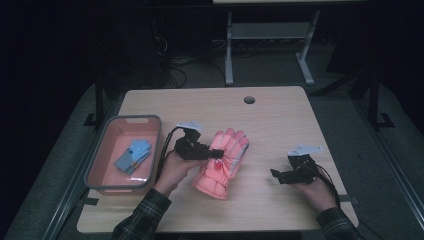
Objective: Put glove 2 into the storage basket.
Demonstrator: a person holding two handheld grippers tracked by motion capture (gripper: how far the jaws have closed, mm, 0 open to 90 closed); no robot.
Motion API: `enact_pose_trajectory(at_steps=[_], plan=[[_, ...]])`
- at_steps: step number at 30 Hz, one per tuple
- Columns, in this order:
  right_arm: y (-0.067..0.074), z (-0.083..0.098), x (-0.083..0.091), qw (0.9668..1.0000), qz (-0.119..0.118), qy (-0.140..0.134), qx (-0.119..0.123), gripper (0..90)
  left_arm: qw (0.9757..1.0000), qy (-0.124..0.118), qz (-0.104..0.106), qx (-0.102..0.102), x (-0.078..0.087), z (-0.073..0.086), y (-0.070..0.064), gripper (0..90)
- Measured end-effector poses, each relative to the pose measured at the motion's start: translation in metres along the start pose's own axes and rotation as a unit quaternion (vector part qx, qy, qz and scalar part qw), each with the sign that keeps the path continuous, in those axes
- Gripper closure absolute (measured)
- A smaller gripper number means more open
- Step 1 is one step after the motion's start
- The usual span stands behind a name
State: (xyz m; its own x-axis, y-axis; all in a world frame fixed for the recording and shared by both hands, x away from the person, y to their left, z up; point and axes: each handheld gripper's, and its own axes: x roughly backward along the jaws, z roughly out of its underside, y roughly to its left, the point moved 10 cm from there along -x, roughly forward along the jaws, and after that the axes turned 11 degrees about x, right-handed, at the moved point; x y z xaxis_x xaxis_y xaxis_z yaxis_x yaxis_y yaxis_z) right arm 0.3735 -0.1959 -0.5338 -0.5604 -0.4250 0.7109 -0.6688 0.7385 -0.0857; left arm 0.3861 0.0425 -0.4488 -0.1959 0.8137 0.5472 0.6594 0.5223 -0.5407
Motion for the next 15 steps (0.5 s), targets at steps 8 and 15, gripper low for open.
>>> enact_pose_trajectory(at_steps=[8, 15], plan=[[-0.012, 0.010, -0.008, 0.9996, 0.023, 0.014, -0.006, 11.0, 0.9995, -0.017, -0.017, -0.019, 0.016, -0.009, 0.000, 71.2], [-0.012, 0.015, -0.012, 0.9997, 0.018, 0.013, -0.007, 8.6, 0.9985, -0.030, -0.037, -0.027, 0.034, -0.017, 0.003, 71.1]])
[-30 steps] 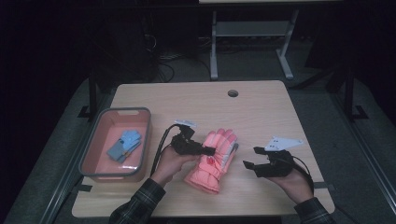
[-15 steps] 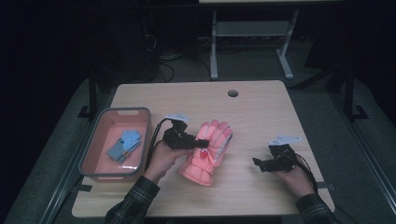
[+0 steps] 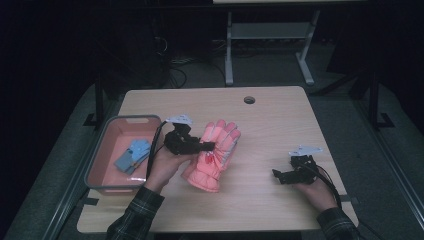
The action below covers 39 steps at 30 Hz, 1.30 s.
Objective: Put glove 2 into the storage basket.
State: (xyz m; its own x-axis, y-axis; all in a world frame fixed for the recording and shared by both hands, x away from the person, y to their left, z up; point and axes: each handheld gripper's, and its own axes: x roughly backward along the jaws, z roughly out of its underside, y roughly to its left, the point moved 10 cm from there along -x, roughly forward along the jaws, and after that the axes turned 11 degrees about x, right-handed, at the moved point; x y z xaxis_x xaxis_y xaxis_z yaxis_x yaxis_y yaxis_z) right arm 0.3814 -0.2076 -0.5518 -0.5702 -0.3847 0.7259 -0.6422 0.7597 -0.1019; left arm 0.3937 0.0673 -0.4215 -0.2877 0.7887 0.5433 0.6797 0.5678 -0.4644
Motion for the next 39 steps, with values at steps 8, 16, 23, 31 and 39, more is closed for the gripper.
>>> enact_pose_trajectory(at_steps=[8, 16, 23, 31, 39], plan=[[-0.002, 0.001, -0.001, 0.9998, 0.002, -0.018, 0.004, 7.5, 0.9995, -0.021, -0.022, -0.004, 0.024, -0.010, 0.007, 71.0], [-0.002, 0.001, -0.001, 0.9998, 0.002, -0.018, 0.003, 7.5, 0.9980, -0.050, -0.038, 0.001, 0.055, -0.021, 0.018, 70.8], [-0.002, 0.001, -0.001, 0.9998, 0.002, -0.018, 0.004, 7.5, 0.9961, -0.070, -0.052, 0.009, 0.085, -0.029, 0.027, 70.8], [-0.002, 0.001, -0.001, 0.9998, 0.002, -0.018, 0.003, 7.6, 0.9943, -0.077, -0.069, 0.025, 0.127, -0.039, 0.040, 70.8], [-0.002, 0.001, -0.001, 0.9998, 0.003, -0.018, 0.004, 7.6, 0.9909, -0.086, -0.088, 0.054, 0.167, -0.032, 0.063, 70.7]])
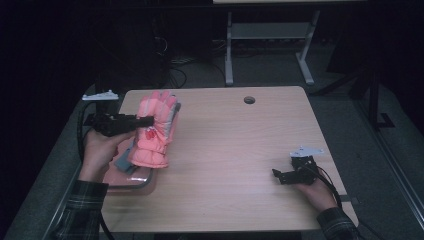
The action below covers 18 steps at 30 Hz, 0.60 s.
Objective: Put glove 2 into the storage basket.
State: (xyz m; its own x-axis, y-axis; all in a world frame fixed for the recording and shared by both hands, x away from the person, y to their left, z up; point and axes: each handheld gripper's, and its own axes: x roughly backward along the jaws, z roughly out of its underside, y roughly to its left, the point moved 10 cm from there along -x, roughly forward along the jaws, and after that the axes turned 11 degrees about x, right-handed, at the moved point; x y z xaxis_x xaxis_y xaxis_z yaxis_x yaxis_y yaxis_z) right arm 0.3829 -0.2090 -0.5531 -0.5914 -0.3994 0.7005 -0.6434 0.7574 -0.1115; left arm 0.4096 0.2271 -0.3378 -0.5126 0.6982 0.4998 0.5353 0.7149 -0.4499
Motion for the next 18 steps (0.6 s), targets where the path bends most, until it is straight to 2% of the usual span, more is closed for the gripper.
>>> enact_pose_trajectory(at_steps=[8, 10, 18], plan=[[0.000, 0.000, 0.000, 1.0000, 0.000, 0.000, 0.000, 7.5, 0.9990, -0.004, -0.034, 0.030, 0.032, 0.013, 0.034, 70.7], [0.000, 0.000, 0.000, 1.0000, -0.001, 0.000, -0.001, 7.6, 0.9986, -0.003, -0.036, 0.040, 0.039, 0.017, 0.042, 70.7], [0.000, 0.000, 0.000, 1.0000, 0.003, 0.002, -0.005, 7.5, 0.9960, 0.014, -0.052, 0.072, 0.047, 0.036, 0.069, 70.7]])
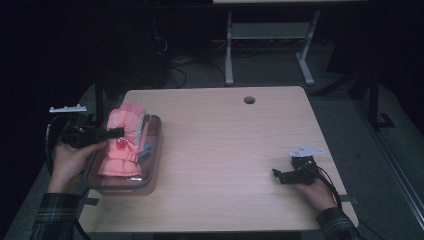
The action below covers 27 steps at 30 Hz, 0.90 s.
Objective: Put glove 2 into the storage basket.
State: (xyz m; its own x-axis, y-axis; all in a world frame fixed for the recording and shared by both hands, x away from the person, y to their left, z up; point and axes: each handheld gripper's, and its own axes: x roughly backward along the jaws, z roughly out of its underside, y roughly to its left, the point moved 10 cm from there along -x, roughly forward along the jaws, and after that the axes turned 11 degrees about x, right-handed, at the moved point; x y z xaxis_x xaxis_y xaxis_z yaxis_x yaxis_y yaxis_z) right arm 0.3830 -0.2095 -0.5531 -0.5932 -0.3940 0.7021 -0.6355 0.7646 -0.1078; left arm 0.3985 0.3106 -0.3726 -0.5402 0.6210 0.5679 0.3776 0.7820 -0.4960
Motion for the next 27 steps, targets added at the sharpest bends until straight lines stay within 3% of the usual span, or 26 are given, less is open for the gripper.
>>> enact_pose_trajectory(at_steps=[6, 11, 20, 27], plan=[[-0.001, 0.000, 0.000, 1.0000, 0.003, 0.001, -0.004, 7.5, 0.9992, 0.024, 0.002, 0.032, -0.011, 0.013, 0.022, 70.6], [-0.001, 0.000, 0.000, 1.0000, 0.004, 0.000, -0.002, 7.5, 0.9980, 0.046, 0.001, 0.043, -0.022, 0.022, 0.029, 70.6], [-0.001, 0.000, 0.000, 1.0000, 0.004, 0.000, -0.003, 7.6, 0.9953, 0.083, -0.005, 0.050, -0.052, 0.034, 0.040, 70.3], [-0.001, 0.000, 0.000, 1.0000, 0.004, 0.000, -0.003, 7.5, 0.9928, 0.107, -0.011, 0.053, -0.063, 0.041, 0.049, 69.2]])
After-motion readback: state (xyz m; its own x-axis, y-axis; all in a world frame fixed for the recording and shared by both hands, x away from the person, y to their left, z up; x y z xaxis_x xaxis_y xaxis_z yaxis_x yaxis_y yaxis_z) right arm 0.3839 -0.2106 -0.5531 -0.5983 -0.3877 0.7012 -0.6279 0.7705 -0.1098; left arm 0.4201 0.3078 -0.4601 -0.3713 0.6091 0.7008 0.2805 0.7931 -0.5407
